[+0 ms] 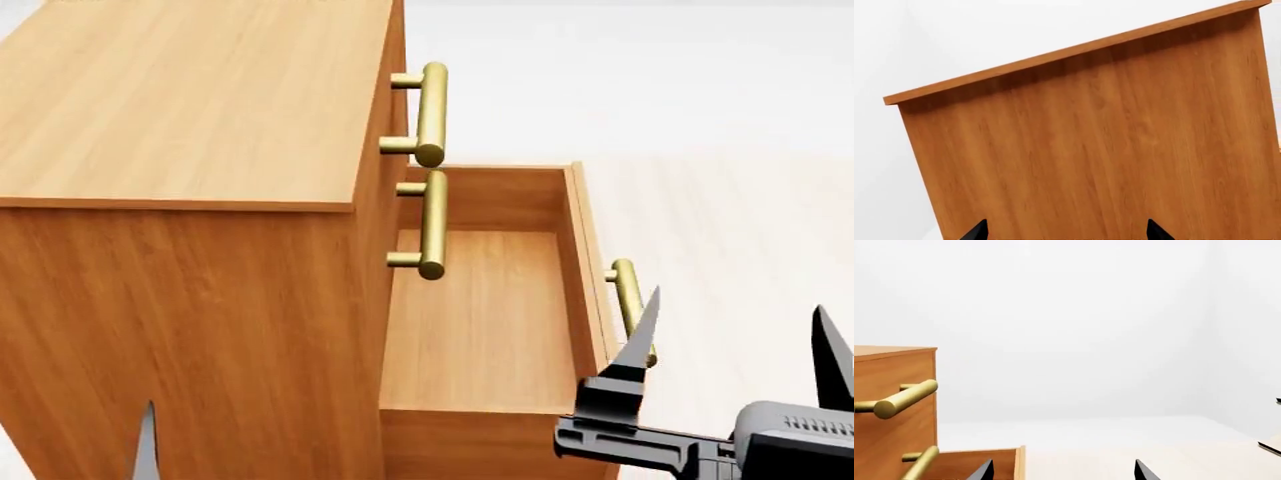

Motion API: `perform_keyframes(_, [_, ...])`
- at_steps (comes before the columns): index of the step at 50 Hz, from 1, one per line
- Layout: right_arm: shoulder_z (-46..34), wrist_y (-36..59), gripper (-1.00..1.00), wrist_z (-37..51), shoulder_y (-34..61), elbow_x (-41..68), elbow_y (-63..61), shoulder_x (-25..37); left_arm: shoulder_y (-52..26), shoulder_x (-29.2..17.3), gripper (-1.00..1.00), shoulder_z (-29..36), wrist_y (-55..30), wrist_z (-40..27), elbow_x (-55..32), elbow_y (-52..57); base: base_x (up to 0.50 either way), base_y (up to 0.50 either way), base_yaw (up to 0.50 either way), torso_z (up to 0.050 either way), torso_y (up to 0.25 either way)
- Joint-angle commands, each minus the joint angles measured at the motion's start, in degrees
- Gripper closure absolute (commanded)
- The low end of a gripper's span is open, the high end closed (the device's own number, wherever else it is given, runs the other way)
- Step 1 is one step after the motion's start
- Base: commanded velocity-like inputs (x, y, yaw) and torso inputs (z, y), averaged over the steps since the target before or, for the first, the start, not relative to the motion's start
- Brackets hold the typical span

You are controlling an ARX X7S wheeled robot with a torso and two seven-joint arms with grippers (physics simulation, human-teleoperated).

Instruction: Close the bottom drawer of the cabinet.

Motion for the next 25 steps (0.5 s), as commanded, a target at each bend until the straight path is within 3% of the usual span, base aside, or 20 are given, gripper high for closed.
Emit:
perform_keyframes(1, [5.0,-9.9,-1.0,-4.1,-3.3,-1.6,11.4,1.1,0.2,-0.2,-1.0,0.3,0.5,-0.2,-0.1,-0.3,0.0,0.0,0.0,0.0,0.0])
perform_keyframes(25, [-0.1,-30.0,-1.0,-11.3,-0.1,-6.7,46.3,-1.9,0.5,-0.5,-1.0,0.6,0.9,-0.9,-0.5,-0.5,0.0,0.0,0.0,0.0,0.0])
